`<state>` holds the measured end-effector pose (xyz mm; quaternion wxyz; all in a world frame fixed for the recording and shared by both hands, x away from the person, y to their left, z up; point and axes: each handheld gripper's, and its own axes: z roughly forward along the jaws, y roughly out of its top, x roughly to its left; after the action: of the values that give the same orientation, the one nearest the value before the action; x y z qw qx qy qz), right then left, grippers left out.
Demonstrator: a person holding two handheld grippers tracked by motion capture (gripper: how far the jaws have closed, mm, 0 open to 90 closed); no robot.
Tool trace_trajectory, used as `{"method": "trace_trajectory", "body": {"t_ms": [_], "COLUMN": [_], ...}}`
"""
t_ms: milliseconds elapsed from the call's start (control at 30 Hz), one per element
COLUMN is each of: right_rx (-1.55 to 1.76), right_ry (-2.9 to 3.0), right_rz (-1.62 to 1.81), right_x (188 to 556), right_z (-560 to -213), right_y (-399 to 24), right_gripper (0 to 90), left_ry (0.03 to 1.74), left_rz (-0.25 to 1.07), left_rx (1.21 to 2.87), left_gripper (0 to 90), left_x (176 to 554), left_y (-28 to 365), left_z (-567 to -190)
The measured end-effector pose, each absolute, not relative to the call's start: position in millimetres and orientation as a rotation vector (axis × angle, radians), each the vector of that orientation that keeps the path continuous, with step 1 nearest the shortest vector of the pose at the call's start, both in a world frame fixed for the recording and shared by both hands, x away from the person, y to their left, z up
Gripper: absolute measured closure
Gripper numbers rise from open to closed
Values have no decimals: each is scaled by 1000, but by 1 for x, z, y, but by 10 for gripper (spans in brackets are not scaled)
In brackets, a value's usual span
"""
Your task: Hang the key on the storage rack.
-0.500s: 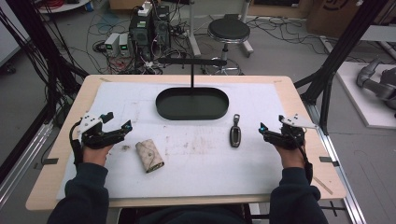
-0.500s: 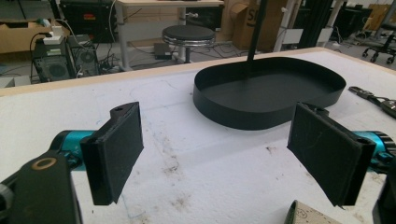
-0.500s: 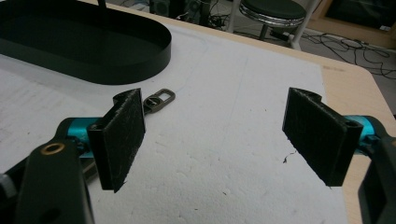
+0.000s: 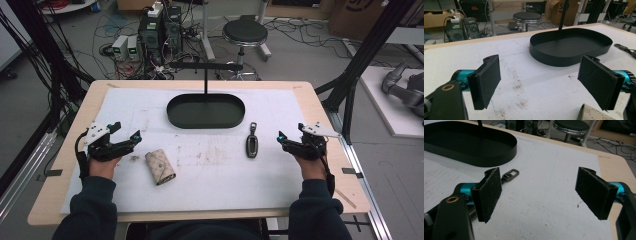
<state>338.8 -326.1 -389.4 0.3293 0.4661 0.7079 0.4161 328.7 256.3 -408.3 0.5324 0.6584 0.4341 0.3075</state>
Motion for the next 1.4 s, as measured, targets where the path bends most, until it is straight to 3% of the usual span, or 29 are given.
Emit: {"method": "trace_trajectory", "body": {"t_ms": [667,833,1033,1400], "right_rx": [1200,1172,1178,1326], "right_ry": [1881,1935,2023,2122], "right_rz": [1081,1069,1026,976], "right_x": [339,338,349,373], "right_z": [-390,-393,-406,-428], "right_y": [-317,-298,-269,-246], "right_gripper": [217,220,294,295], "left_ry": [1036,1029,1039,1037], "left_rz": [742,740,739,730], "left_rx": [1567,1575,1573,1589], "left_gripper": [181,182,184,186], "left_x": [329,328,327,330], "left_y": [259,257,259,255], "left_z": [-409,-409,-410,-411]}}
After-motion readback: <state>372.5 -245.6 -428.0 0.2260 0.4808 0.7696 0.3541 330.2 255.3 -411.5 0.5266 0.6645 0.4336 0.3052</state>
